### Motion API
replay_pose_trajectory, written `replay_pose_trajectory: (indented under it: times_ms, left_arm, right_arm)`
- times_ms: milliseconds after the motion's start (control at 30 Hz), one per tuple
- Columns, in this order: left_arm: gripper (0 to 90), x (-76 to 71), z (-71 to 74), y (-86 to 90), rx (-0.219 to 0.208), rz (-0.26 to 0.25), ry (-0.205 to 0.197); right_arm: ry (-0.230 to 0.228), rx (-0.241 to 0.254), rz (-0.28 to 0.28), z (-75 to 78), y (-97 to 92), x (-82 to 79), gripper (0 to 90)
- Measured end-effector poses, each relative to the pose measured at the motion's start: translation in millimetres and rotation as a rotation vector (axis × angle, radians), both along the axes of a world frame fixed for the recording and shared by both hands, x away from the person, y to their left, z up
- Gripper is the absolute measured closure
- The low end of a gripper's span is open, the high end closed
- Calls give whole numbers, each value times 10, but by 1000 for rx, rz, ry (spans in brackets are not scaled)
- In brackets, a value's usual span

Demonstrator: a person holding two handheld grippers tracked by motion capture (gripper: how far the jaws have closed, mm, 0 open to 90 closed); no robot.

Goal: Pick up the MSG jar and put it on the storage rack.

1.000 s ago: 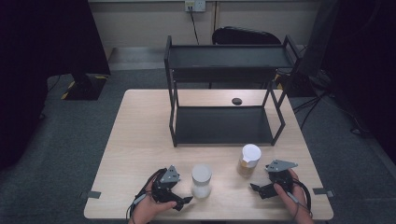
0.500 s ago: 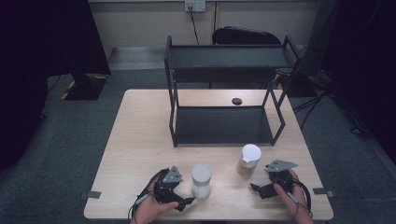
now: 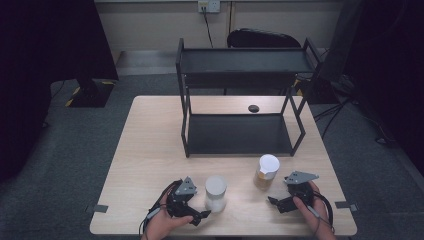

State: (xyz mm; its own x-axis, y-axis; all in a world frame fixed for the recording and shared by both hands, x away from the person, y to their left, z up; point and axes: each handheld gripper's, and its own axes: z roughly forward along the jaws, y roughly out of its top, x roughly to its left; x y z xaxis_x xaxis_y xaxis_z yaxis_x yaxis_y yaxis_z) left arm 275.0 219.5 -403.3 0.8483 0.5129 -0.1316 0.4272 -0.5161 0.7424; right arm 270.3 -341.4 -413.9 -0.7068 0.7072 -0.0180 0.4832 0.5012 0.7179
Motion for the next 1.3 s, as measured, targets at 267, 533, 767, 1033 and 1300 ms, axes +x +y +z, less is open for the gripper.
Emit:
replay_pose_trajectory:
  times_ms: [267, 533, 767, 1033, 1300]
  left_arm:
    - [18, 7, 22, 2, -45, -1, 12]
    - [17, -6, 71, -26, -43, 8, 4]
    - [17, -10, 103, -47, -40, 27, 10]
    - [18, 1, 145, -89, -33, 19, 5]
    - [19, 6, 196, -135, -34, 11, 1]
  right_arm:
    - [0, 0, 0, 0, 0, 0, 0]
    - [0, 0, 0, -1, 0, 0, 0]
    - [0, 0, 0, 0, 0, 0, 0]
    - [0, 0, 0, 0, 0, 0, 0]
    - [0, 0, 0, -1, 0, 0, 0]
